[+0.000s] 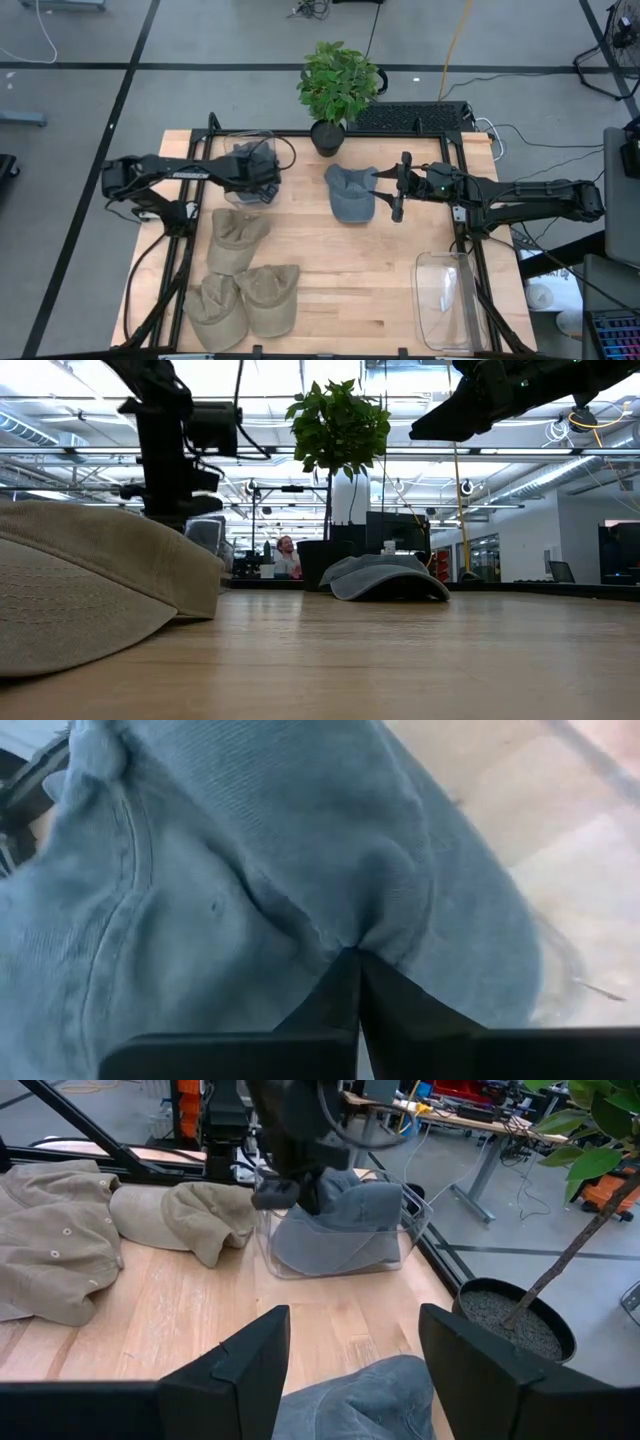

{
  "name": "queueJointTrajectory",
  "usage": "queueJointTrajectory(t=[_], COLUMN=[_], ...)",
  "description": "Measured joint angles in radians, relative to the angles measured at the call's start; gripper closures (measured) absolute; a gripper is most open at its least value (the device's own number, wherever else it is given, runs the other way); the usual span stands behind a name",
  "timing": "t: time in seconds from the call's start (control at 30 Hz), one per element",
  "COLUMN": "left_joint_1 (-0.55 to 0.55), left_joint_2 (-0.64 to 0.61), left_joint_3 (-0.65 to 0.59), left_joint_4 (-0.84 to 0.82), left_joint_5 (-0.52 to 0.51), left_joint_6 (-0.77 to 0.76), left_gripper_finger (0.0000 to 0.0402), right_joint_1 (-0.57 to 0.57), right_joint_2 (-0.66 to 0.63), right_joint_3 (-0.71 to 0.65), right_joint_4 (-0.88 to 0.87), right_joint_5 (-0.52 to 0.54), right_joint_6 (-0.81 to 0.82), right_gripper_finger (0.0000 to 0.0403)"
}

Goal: Pick & Place hat
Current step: Put the right blue cap into the left transparent bin

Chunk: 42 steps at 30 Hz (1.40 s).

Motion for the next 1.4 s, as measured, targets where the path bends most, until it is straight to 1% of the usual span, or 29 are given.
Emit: queueJointTrajectory(t=[0.13, 0.3, 0.43, 0.73, 0.9, 0.97, 1.1, 1.23, 1.4], left_joint_1=[0.014, 0.021, 0.016, 0.013, 0.014, 0.009, -0.010, -0.041, -0.064], left_joint_2=[0.051, 0.054, -0.012, -0.255, -0.328, -0.342, -0.345, -0.313, -0.246], left_joint_3=[0.004, 0.001, -0.006, -0.007, -0.007, -0.007, -0.006, -0.005, -0.005], left_joint_4=[0.007, 0.024, 0.003, -0.089, -0.120, -0.117, -0.112, -0.126, -0.217], left_joint_5=[-0.002, -0.006, -0.014, -0.037, -0.046, 0.007, 0.153, 0.176, 0.162], left_joint_6=[0.003, 0.027, 0.049, 0.040, 0.025, 0.046, 0.062, 0.036, -0.031], left_gripper_finger=[0.0391, 0.0397, 0.0393, 0.0397, 0.0392, 0.0394, 0.0396, 0.0393, 0.0395], right_joint_1=[0.000, 0.000, 0.000, 0.000, 0.000, 0.000, 0.000, 0.000, 0.000], right_joint_2=[0.000, 0.000, 0.000, 0.000, 0.000, 0.000, 0.000, 0.000, 0.000], right_joint_3=[0.000, 0.000, 0.000, 0.000, 0.000, 0.000, 0.000, 0.000, 0.000], right_joint_4=[0.000, 0.000, 0.000, 0.000, 0.000, 0.000, 0.000, -0.003, -0.007], right_joint_5=[0.000, 0.000, 0.000, 0.000, 0.000, 0.000, 0.000, 0.000, 0.000], right_joint_6=[0.000, 0.000, 0.002, 0.003, 0.003, 0.003, 0.003, 0.003, 0.003], right_gripper_finger=[0.0193, 0.0193, 0.0193, 0.0193, 0.0193, 0.0193, 0.0193, 0.0193, 0.0193])
